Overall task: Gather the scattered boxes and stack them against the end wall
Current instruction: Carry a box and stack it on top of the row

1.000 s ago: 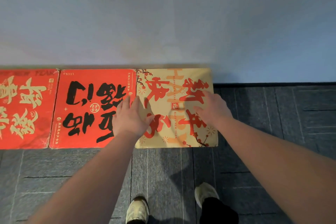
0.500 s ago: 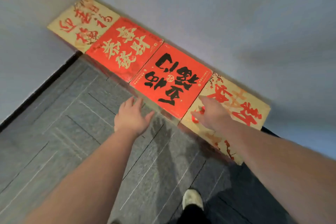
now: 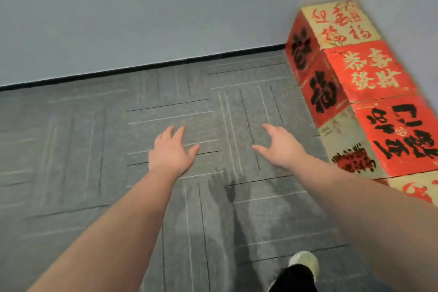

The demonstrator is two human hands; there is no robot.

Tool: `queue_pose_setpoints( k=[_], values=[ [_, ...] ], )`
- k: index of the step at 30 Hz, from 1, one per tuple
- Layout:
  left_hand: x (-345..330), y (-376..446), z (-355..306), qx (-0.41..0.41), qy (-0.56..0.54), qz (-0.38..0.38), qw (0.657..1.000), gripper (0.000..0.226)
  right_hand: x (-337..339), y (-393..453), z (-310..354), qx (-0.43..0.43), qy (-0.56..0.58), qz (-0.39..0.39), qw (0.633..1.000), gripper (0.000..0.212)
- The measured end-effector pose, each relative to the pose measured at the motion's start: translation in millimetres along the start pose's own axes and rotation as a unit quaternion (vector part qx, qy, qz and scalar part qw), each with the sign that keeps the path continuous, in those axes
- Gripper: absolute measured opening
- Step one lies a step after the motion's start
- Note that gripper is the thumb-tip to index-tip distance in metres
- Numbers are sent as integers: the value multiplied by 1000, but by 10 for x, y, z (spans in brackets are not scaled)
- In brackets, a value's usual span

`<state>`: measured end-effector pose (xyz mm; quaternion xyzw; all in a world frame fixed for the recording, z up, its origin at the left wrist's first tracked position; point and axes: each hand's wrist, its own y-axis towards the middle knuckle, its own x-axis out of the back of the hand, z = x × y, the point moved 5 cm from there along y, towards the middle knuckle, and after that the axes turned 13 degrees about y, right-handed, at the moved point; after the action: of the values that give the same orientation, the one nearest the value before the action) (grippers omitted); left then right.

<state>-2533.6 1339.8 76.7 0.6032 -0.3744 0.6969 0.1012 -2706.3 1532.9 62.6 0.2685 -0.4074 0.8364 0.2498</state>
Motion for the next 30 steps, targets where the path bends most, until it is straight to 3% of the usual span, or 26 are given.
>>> queue_pose_setpoints(
  k=[7,13,21,30],
  values=[
    [-94,-888,2831,147,-69,-4,987,68,-1807,-464,2288,119,-85,77,986,73],
    [-302,-1744,4875,291,-129,-15,948,66,-3374,-1005,3997,228,-149,143,951,72],
    [-806,-2714,6764,437,-188,0,880,67,-5357,-1643,5508,313,-221,242,892,70],
    [-1480,-3735,8545,588,-240,26,772,69,-7499,-2448,6738,375,-276,329,821,71]
  ],
)
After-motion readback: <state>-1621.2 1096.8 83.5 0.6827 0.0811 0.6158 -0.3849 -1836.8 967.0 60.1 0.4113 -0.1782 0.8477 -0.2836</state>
